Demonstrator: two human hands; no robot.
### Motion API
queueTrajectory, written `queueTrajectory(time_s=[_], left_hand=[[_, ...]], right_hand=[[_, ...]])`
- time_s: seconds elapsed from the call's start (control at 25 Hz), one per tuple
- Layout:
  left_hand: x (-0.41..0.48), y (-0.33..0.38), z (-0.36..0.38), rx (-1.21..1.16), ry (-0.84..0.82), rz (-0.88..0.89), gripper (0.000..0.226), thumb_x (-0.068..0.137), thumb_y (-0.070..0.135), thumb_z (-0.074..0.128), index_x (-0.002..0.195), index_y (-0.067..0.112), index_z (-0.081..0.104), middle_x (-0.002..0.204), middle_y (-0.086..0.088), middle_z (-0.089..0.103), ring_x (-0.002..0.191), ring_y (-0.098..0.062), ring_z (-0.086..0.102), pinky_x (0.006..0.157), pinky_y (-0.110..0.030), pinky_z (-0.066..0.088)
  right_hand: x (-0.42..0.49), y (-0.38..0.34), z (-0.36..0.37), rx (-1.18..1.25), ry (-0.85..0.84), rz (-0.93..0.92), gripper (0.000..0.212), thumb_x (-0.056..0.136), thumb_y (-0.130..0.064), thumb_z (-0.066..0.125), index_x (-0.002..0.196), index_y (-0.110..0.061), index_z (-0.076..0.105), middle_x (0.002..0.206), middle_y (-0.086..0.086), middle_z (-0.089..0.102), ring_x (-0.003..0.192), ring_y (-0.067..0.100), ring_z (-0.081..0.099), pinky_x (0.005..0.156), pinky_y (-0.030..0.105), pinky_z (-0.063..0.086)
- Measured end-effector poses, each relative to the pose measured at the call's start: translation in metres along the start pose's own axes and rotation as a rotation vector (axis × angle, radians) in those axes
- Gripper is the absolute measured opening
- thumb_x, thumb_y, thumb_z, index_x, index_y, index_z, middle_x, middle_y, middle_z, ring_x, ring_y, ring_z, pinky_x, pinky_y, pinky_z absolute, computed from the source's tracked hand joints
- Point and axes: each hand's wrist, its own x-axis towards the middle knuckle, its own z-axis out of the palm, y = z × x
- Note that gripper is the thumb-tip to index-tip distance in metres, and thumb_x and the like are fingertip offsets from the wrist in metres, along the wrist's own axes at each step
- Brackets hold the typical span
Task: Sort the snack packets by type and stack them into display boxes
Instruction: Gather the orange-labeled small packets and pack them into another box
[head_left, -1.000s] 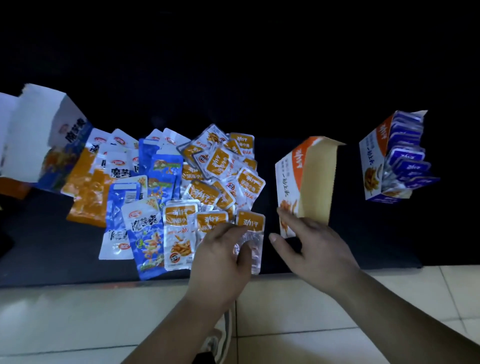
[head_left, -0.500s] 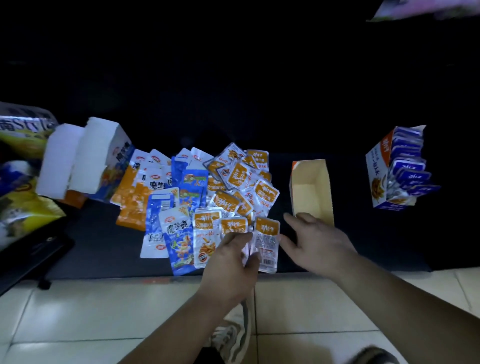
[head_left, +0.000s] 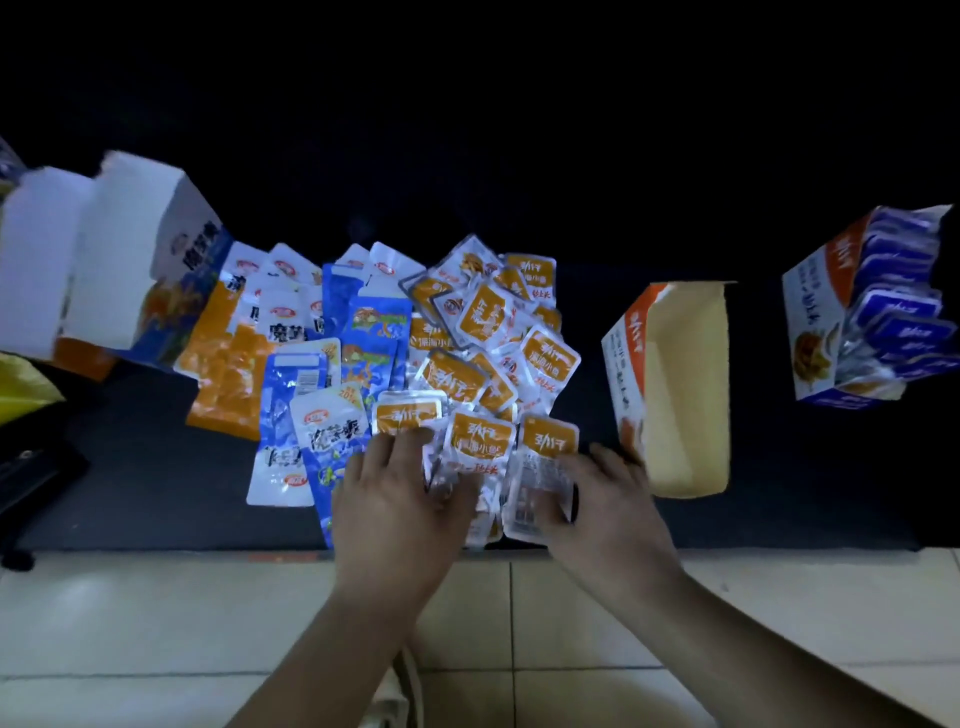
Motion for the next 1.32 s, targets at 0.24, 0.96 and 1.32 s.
queueTrajectory(time_s=[0.24,0.96,1.32], left_hand=[[0.000,0.005,0.001,0.015,-0.187,-0.025,0.060,0.074,0.042,0.084,0.125,0.024,0.057,0.099,-0.001,0.067,0.090,-0.030,0.064,0.076,-0.040,0.049],[-0.025,0.017,0.005,-0.399,-0.131,-0.135,0.030,0.104,0.023,0.055,0.131,0.020,0.069,0.097,0.005,0.066,0.092,-0.014,0.064,0.077,-0.012,0.043],[-0.021,0.070,-0.017,-1.161,-0.302,-0.330,0.033,0.100,0.000,0.056,0.125,0.018,0.068,0.109,0.003,0.079,0.097,-0.011,0.074,0.081,-0.023,0.058]], right_hand=[[0.009,-0.004,0.012,0.141,0.124,-0.029,0.069,0.083,-0.040,0.077,0.145,-0.035,0.049,0.125,-0.005,0.052,0.117,0.020,0.044,0.089,0.031,0.041],[0.020,-0.009,0.008,0.455,0.069,0.132,0.076,0.087,-0.010,0.072,0.152,-0.030,0.040,0.123,-0.008,0.041,0.106,0.010,0.053,0.083,0.011,0.041],[-0.003,-0.047,-0.026,1.140,-0.071,0.159,0.015,0.098,-0.027,0.066,0.094,-0.030,0.081,0.092,0.000,0.077,0.087,0.009,0.074,0.078,0.030,0.061]])
